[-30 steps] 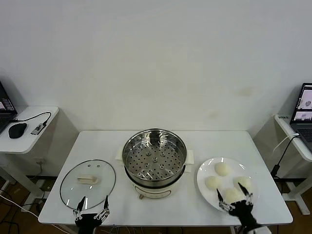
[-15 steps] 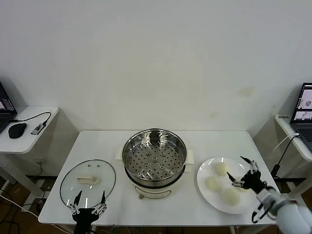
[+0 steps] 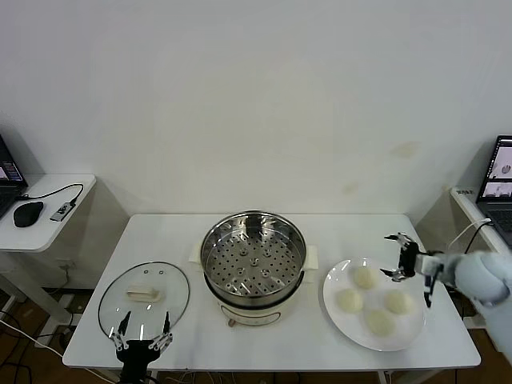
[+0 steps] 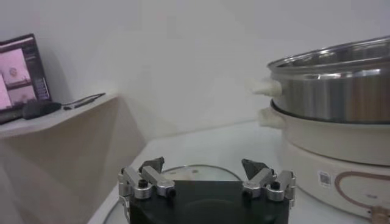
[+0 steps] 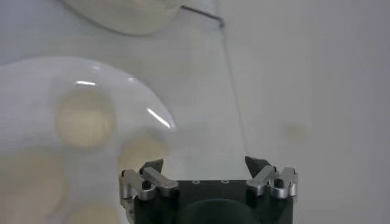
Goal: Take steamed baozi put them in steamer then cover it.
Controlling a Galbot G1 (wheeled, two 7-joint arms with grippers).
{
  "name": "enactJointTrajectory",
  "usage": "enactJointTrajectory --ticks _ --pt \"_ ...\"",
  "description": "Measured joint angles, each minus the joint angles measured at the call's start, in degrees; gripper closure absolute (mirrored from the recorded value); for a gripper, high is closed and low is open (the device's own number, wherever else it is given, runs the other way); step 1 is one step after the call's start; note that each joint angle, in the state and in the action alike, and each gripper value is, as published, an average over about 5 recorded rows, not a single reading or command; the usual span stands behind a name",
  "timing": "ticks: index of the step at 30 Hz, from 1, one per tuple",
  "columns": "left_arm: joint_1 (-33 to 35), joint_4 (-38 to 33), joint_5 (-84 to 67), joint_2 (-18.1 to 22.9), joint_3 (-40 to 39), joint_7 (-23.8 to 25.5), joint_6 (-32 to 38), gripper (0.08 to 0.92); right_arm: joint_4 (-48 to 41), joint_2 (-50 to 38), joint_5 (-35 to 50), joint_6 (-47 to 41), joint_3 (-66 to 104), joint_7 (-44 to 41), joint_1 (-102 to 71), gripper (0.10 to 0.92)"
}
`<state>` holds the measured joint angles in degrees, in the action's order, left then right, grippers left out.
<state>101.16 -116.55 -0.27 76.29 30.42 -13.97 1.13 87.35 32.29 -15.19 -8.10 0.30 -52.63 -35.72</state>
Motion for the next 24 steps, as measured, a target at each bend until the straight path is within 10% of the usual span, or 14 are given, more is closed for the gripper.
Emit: enactJointTrajectory --ticks 24 --pt "-0.3 0.0 1.0 -0.3 1.5 -0.4 -0.1 0.177 -16.7 7.7 1.7 -4.0 -32.2 -6.2 24.1 0.203"
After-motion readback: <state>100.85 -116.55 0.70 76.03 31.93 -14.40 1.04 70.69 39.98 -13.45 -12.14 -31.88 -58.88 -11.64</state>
